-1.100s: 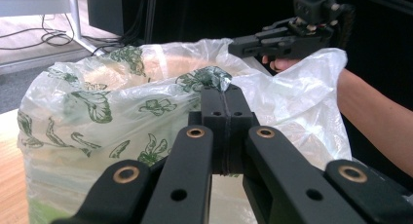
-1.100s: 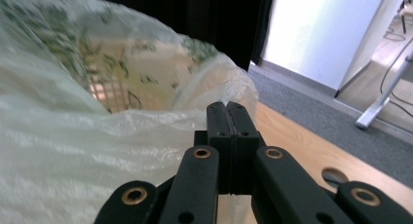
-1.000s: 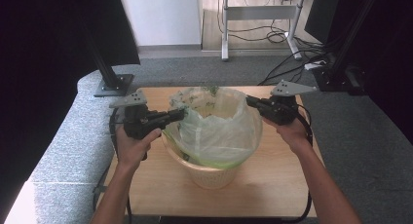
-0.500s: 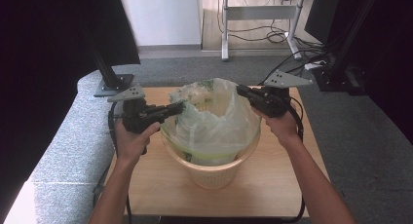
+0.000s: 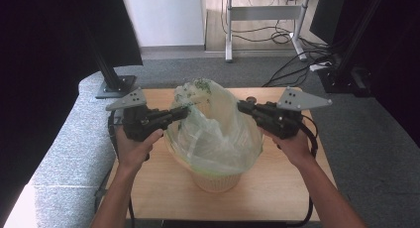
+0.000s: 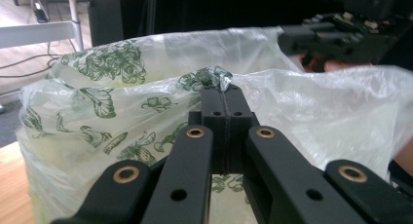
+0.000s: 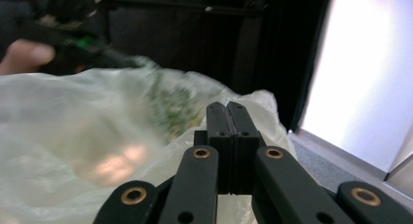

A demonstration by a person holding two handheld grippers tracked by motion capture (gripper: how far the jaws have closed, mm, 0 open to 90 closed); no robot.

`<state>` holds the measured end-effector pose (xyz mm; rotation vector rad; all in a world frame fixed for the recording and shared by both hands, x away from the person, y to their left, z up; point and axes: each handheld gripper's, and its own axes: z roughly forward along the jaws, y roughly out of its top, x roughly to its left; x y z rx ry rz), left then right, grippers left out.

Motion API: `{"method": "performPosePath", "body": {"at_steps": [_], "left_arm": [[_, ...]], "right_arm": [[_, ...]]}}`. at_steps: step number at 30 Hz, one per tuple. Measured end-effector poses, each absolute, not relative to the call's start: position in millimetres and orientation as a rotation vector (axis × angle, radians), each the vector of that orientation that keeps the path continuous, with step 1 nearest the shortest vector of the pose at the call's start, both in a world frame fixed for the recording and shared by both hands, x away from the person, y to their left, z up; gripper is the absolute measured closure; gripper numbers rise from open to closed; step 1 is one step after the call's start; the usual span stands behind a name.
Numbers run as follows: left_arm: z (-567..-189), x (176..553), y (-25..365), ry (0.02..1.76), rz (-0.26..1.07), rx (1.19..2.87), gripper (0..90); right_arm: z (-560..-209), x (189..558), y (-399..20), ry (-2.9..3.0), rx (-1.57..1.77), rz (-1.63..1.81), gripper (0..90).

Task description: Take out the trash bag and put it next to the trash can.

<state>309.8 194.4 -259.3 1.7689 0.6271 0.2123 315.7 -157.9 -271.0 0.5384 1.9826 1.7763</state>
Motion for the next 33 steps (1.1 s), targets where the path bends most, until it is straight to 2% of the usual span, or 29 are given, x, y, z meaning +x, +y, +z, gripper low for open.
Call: {"method": "performPosePath", "body": {"at_steps": [5,8,10,12,13,15,16,18,19,20,22,23,24,28,33], "left_arm": [[-266,309,194,0.633,0.190,1.766,90.0],[-269,309,194,0.634,0.189,1.772,90.0],[-269,309,194,0.633,0.189,1.773,90.0],[-270,309,195,0.633,0.186,1.772,90.0],[-271,309,195,0.634,0.185,1.773,90.0],[-273,310,194,0.634,0.181,1.775,90.0],[-274,310,194,0.635,0.179,1.774,90.0],[-275,309,193,0.634,0.177,1.776,90.0],[-275,309,193,0.634,0.177,1.775,90.0],[-276,309,194,0.635,0.177,1.776,90.0],[-275,310,195,0.638,0.178,1.775,90.0],[-275,310,195,0.638,0.180,1.775,90.0],[-274,310,196,0.639,0.183,1.773,90.0],[-271,313,196,0.641,0.178,1.760,90.0],[-260,316,188,0.630,0.190,1.761,90.0]], "right_arm": [[-284,302,-166,2.019,0.526,1.754,87.1],[-289,303,-172,2.050,0.541,1.752,81.8],[-291,305,-175,2.065,0.552,1.749,70.0],[-293,310,-178,2.095,0.578,1.764,47.8],[-294,312,-178,2.109,0.600,1.768,39.8],[-297,320,-178,2.144,0.660,1.771,29.4],[-298,325,-176,2.172,0.682,1.761,27.8],[-299,330,-171,2.235,0.673,1.755,29.5],[-299,331,-167,2.257,0.664,1.728,35.8],[-299,331,-163,2.283,0.650,1.686,50.6],[-300,330,-156,2.322,0.624,1.592,71.7],[-301,330,-152,2.336,0.625,1.561,81.2],[-300,330,-150,2.333,0.631,1.541,86.8],[-294,330,-143,2.287,0.637,1.542,89.0],[-274,329,-135,2.186,0.624,1.720,89.0]]}}
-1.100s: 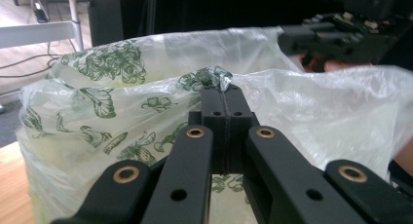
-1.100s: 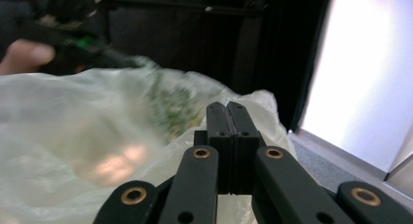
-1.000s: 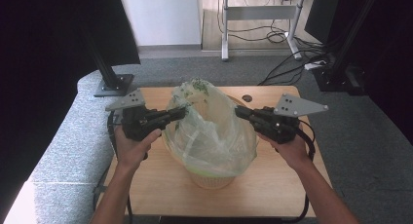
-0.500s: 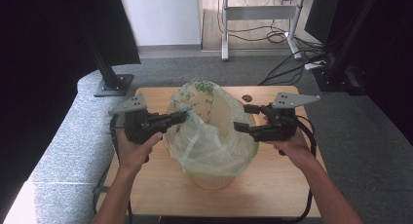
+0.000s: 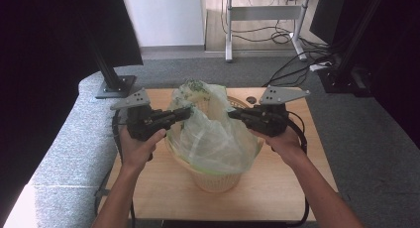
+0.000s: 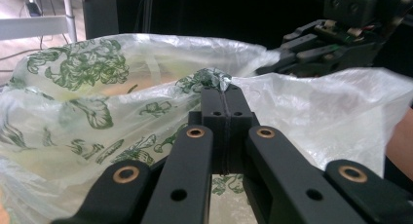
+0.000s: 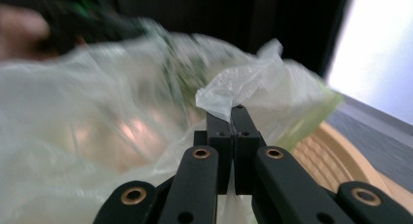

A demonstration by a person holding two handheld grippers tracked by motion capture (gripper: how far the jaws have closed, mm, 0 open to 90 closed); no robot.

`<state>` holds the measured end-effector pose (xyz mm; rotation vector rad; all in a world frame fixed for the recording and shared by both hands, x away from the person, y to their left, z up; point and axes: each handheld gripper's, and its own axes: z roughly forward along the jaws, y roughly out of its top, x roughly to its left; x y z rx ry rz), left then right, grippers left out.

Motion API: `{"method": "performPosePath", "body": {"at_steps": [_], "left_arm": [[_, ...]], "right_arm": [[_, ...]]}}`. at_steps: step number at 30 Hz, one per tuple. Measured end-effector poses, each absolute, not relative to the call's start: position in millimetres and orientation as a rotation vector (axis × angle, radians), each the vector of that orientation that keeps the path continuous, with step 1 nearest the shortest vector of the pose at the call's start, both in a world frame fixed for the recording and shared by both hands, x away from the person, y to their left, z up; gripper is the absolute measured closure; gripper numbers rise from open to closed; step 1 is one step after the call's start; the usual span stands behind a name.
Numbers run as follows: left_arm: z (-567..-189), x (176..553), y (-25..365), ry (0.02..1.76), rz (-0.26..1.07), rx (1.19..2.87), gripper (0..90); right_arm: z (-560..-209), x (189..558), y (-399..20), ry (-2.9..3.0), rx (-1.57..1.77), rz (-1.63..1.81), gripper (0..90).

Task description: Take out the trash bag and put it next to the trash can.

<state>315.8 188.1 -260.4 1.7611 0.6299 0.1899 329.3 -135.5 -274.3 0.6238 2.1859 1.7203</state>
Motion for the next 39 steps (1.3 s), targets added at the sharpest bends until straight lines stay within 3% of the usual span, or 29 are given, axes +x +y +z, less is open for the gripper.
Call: {"method": "performPosePath", "body": {"at_steps": [8,13,15,18,21,22,26,27,29,39], "left_arm": [[-254,313,172,0.588,0.192,1.762,90.0],[-260,312,161,0.576,0.174,1.774,90.0],[-261,313,158,0.575,0.166,1.777,90.0],[-264,314,154,0.568,0.148,1.787,90.0],[-266,313,149,0.558,0.136,1.800,90.0],[-267,313,148,0.554,0.131,1.803,90.0],[-267,311,146,0.540,0.120,1.807,90.0],[-266,311,148,0.536,0.109,1.795,90.0],[-265,310,153,0.532,0.077,1.767,83.1],[-265,301,199,0.606,0.272,1.756,44.8]], "right_arm": [[-273,323,-122,2.216,0.597,1.965,87.4],[-276,319,-110,2.289,0.538,1.930,79.0],[-278,317,-105,2.311,0.522,1.887,71.5],[-281,316,-95,2.326,0.526,1.807,51.5],[-284,316,-86,2.306,0.553,1.709,43.4],[-285,316,-84,2.300,0.548,1.680,45.2],[-286,312,-77,2.267,0.470,1.620,74.1],[-285,311,-77,2.258,0.454,1.615,77.1],[-285,309,-77,2.234,0.457,1.596,86.2],[-266,309,-109,2.155,0.503,1.659,88.0]]}}
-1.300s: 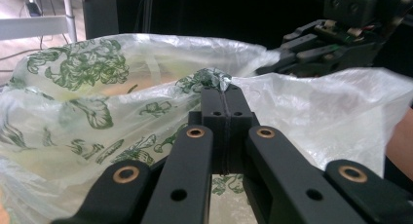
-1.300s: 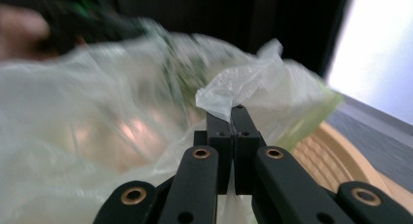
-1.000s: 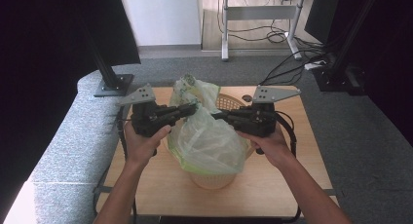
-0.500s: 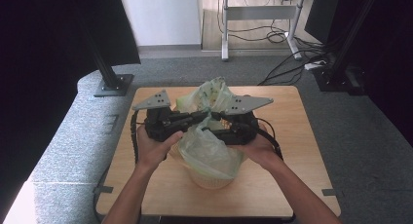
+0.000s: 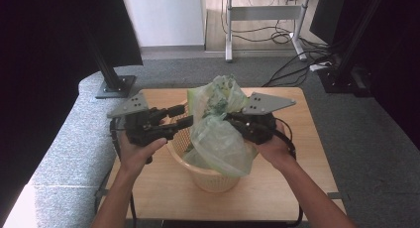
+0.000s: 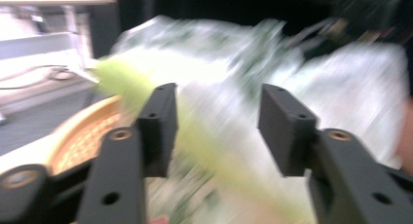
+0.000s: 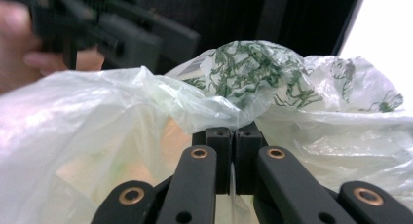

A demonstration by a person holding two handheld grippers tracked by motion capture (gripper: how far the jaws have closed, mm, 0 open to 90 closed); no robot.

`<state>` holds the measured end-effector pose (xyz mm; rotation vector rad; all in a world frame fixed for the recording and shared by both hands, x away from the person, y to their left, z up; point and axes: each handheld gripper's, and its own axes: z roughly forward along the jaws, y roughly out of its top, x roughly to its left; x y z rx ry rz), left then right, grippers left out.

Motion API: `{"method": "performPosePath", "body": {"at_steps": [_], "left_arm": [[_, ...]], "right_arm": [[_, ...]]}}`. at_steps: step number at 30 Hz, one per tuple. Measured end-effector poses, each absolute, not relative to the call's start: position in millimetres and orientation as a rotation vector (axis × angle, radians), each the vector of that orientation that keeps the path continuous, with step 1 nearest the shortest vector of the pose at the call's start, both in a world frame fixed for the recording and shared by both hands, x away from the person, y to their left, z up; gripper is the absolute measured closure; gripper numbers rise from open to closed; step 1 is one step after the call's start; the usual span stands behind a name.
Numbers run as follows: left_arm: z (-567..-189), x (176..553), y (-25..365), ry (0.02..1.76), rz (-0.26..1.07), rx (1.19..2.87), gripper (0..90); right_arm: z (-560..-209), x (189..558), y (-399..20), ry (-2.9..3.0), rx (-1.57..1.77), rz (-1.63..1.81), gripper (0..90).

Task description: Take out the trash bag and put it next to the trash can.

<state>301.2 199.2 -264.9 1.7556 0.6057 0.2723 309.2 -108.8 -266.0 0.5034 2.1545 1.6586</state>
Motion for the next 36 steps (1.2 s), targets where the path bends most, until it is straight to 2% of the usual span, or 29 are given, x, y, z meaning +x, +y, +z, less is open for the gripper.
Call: {"method": "performPosePath", "body": {"at_steps": [6,12,18,20,22,25,29,32,33,36], "left_arm": [[-281,305,208,0.589,0.245,1.791,30.1],[-286,302,177,0.493,0.224,1.882,16.3],[-281,301,146,0.471,0.263,1.924,15.9],[-280,301,140,0.471,0.282,1.925,21.4],[-278,299,138,0.468,0.295,1.914,32.8],[-277,300,138,0.478,0.289,1.896,56.9],[-276,303,139,0.496,0.220,1.900,80.7],[-275,303,139,0.488,0.211,1.896,88.2],[-275,302,139,0.487,0.214,1.892,88.9],[-274,302,143,0.494,0.222,1.871,89.4]], "right_arm": [[-241,305,-122,2.090,0.513,1.749,88.0],[-230,299,-105,2.094,0.464,1.746,88.0],[-235,292,-76,2.169,0.391,1.745,88.1],[-237,290,-70,2.193,0.371,1.751,88.1],[-238,288,-67,2.207,0.364,1.753,88.1],[-240,286,-67,2.218,0.367,1.759,88.1],[-242,285,-68,2.224,0.367,1.766,88.0],[-242,284,-70,2.220,0.367,1.769,87.4],[-242,284,-71,2.216,0.365,1.772,84.4],[-240,281,-79,2.159,0.370,1.771,62.5]]}}
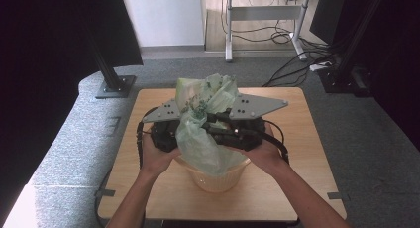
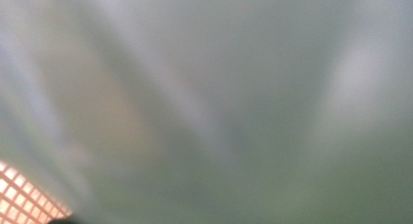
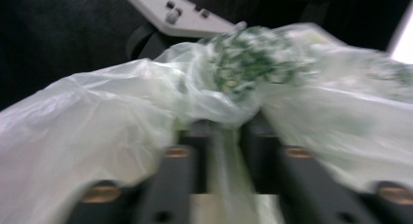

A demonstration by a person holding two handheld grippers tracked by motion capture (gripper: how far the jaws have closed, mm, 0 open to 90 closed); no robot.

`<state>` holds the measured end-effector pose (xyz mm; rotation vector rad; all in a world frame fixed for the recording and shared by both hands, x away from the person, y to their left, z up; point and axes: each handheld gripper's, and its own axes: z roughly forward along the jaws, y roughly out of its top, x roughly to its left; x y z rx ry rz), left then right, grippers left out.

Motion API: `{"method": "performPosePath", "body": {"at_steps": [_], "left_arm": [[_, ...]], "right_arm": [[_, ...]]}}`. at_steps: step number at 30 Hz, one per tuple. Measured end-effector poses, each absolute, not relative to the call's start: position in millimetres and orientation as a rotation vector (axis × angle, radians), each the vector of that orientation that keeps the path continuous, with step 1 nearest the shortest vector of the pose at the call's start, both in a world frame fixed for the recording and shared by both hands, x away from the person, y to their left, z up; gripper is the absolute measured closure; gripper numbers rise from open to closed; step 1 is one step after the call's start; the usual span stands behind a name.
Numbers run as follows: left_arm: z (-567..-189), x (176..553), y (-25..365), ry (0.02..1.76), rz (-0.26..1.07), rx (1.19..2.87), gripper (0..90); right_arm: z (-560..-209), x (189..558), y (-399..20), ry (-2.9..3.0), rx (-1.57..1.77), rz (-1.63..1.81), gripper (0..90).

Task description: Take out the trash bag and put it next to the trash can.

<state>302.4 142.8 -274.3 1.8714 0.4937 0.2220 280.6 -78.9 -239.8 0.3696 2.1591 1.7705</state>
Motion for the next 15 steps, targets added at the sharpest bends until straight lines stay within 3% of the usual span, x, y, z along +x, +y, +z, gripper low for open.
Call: {"method": "performPosePath", "body": {"at_steps": [3,8,15], "left_arm": [[-273,304,151,0.515,0.227,1.848,89.5],[-266,302,161,0.532,0.241,1.821,89.4],[-255,300,156,0.511,0.217,1.813,89.3]], "right_arm": [[-235,278,-96,2.103,0.410,1.813,50.4],[-235,276,-133,2.076,0.464,1.859,38.7],[-263,293,-150,2.190,0.506,1.761,16.9]]}}
